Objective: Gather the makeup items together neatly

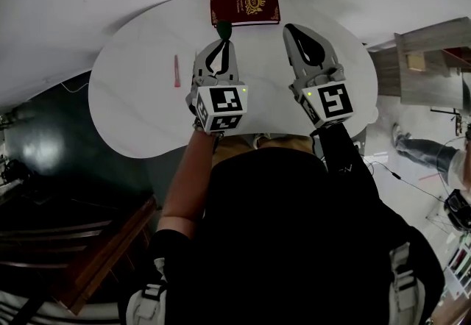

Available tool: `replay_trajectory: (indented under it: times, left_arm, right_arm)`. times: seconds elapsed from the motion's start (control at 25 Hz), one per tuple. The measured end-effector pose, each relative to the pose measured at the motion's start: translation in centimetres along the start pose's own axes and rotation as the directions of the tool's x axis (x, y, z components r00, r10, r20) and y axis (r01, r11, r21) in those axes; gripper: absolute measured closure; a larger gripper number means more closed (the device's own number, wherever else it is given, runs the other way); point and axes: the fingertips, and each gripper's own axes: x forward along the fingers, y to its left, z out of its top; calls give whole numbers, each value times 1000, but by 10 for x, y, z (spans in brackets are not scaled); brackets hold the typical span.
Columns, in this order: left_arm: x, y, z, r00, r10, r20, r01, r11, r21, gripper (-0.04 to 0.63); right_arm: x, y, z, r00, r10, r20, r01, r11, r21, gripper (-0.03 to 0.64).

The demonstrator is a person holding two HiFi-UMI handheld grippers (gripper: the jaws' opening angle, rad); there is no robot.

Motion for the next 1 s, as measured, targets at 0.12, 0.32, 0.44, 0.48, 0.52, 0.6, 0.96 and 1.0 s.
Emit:
replay_trajectory:
  times: [0.12,0.32,0.44,0.48,0.52,0.6,0.96,1.0]
  left_arm:
    - [24,-29,-41,988,-28,-151,49,989,138,578]
    - [52,-73,-105,924,-89,-371,196,945,262,577]
    - [60,-89,-128,894,-99,-436,248,922,298,578]
    - [63,-92,-136,885,-97,-456,263,912,316,577]
    - [66,-95,-143,875,-93,-474,276,902,333,577]
    - [70,-100,-153,860,-91,-503,302,884,356,577]
    - [75,-124,-170,814,-161,-558,391,863,321,483]
    - [75,-124,-171,811,-163,-562,393,863,316,480]
  right_arm:
    - [-7,-8,-9,999,-15,-29,15,1000,1,612]
    - [-15,-19,-16,998,-39,-56,39,999,-6,612]
    - [-17,-23,-19,997,-41,-70,39,999,-23,612]
    - [-18,-24,-19,997,-41,-73,39,999,-26,612]
    - [-19,-25,-20,996,-43,-75,41,999,-27,612]
    - [-21,-28,-22,995,-52,-80,51,999,-20,612]
    - [-22,-28,-24,995,-33,-93,30,999,-34,612]
    - [-22,-28,-25,995,-31,-94,27,999,-35,612]
